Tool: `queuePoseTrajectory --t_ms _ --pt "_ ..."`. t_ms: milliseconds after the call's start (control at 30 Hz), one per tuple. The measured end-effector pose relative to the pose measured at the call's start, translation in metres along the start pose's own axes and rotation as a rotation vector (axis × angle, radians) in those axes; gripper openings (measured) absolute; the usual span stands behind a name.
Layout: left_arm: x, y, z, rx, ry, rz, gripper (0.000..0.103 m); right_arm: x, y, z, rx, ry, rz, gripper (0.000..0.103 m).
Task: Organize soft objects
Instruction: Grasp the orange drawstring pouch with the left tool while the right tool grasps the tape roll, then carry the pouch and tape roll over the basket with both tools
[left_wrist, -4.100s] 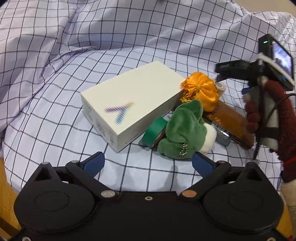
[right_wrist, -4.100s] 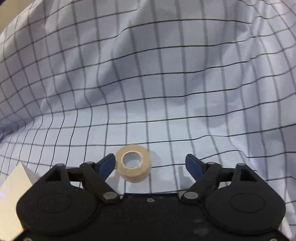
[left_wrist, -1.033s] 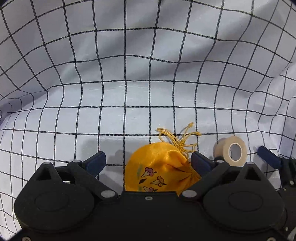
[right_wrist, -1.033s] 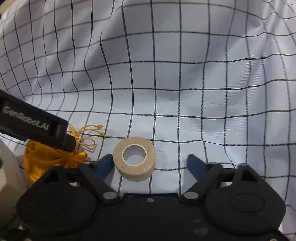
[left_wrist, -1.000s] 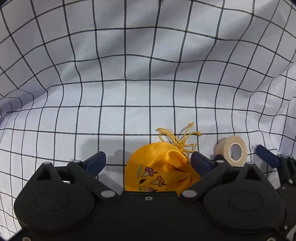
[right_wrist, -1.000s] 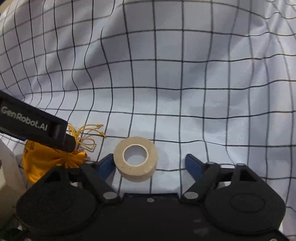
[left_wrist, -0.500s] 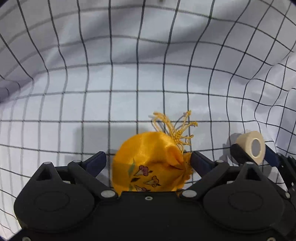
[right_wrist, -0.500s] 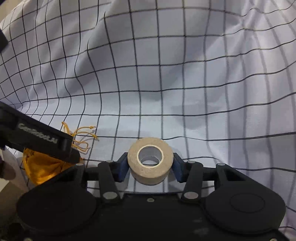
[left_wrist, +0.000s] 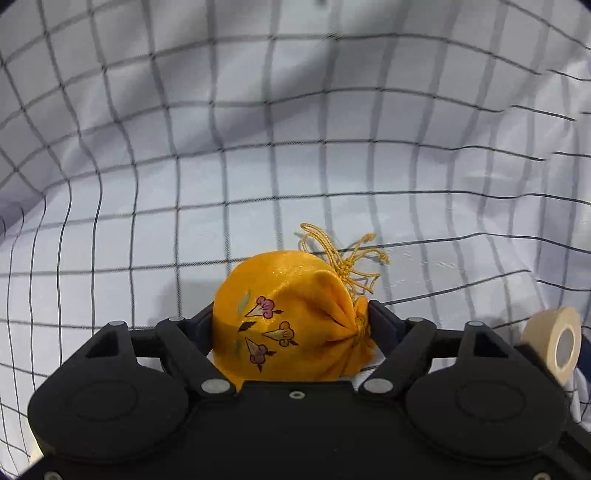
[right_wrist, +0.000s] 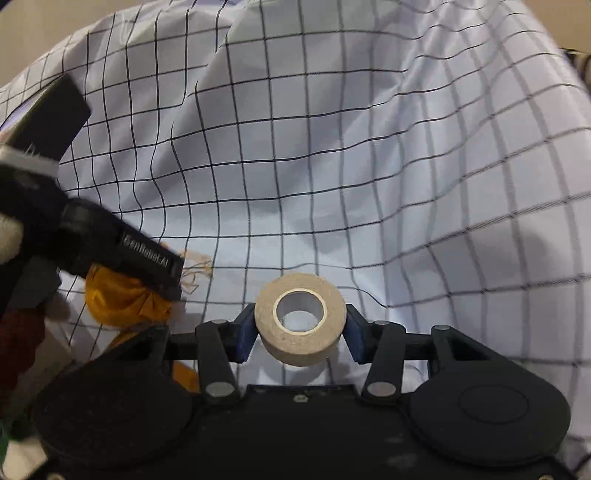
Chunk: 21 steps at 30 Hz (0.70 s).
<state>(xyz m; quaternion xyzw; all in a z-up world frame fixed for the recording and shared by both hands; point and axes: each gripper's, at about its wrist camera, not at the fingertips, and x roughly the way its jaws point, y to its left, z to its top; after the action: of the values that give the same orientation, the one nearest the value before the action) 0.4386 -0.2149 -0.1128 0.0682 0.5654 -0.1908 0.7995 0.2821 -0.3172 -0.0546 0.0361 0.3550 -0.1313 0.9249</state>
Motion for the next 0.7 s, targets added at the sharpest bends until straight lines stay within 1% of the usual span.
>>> queuePoseTrajectory --t_ms 100,167,367,533,700 --pt "-0.015 -0.025 0.003 0.058 -0.044 -0.006 0.076 -0.013 -0.009 -0.010 0.026 -0.001 -0.009 0.047" --pt "-0.020 -0.042 0.001 0.076 -0.060 -0.023 0.076 -0.019 -0.014 -0.015 0.040 0.006 -0.020 0.047" --pt "-0.034 -0.098 -0.015 0.129 -0.072 -0.124 0.076 -0.051 -0.039 -0.037 0.100 0.016 -0.049 0.047" --pt "-0.040 -0.134 -0.045 0.182 -0.046 -0.214 0.076 -0.075 -0.056 -0.059 0.134 0.039 -0.078 0.047" --pt "-0.056 -0.151 -0.077 0.226 -0.033 -0.277 0.076 -0.107 -0.070 -0.088 0.167 0.072 -0.097 0.047"
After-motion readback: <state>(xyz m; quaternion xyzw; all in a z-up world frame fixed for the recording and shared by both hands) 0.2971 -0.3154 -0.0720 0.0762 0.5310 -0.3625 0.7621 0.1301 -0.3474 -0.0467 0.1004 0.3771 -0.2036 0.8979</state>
